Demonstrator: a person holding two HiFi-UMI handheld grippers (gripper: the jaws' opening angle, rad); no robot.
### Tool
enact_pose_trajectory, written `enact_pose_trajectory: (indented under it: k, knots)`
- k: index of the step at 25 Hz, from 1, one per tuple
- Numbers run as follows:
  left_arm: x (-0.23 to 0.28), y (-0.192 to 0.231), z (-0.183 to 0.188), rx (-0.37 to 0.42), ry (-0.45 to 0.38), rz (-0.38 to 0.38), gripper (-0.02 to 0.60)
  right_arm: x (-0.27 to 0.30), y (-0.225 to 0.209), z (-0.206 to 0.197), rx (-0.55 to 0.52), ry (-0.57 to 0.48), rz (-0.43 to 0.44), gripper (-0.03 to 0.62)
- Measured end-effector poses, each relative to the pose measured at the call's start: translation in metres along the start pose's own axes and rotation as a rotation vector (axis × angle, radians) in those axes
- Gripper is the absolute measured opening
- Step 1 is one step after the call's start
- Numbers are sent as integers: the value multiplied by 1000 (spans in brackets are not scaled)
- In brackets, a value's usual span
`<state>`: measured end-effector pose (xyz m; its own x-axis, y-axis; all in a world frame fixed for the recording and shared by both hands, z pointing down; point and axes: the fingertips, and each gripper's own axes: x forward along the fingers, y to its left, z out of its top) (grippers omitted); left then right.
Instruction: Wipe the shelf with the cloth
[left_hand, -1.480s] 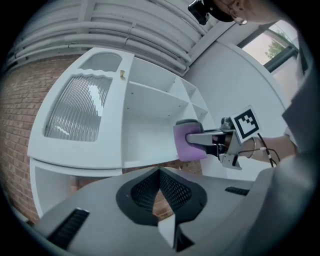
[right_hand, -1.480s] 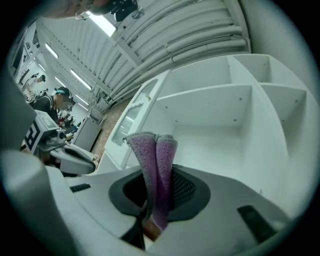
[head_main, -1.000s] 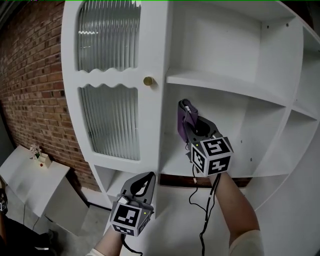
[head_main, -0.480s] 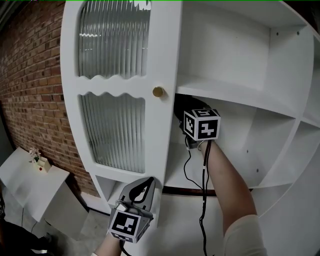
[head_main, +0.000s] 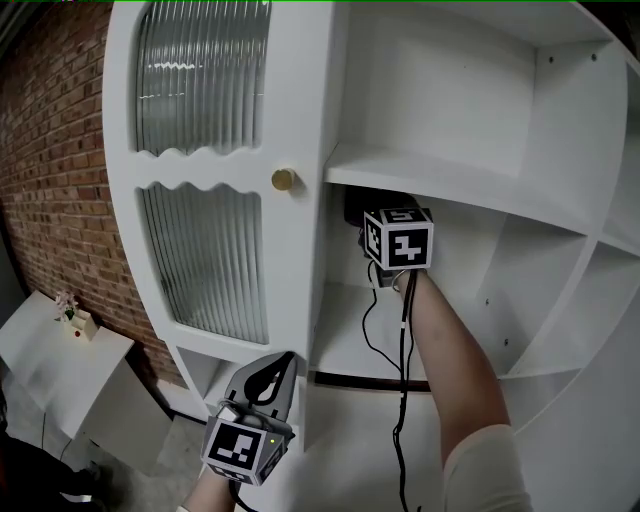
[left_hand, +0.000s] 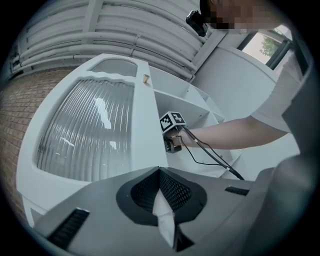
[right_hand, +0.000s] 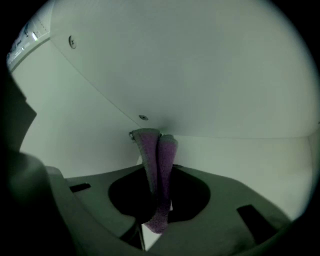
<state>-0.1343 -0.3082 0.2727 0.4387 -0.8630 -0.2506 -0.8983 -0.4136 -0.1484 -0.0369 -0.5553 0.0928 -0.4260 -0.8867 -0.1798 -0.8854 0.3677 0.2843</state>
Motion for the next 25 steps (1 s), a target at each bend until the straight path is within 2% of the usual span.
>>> enact_pose_trajectory:
  k: [12,18,25]
  knots:
    - [23,-61,-3,25,18,-47,12,-51,-104,-14,-18,18,-145,80]
    - [38,-89,-13,-4,24,-51,12,-78,-158,-21,-31,43,-236,80]
    - [46,-115,-15,-3,35,-56,14,-112,-211,-29,-53,108,-446,81]
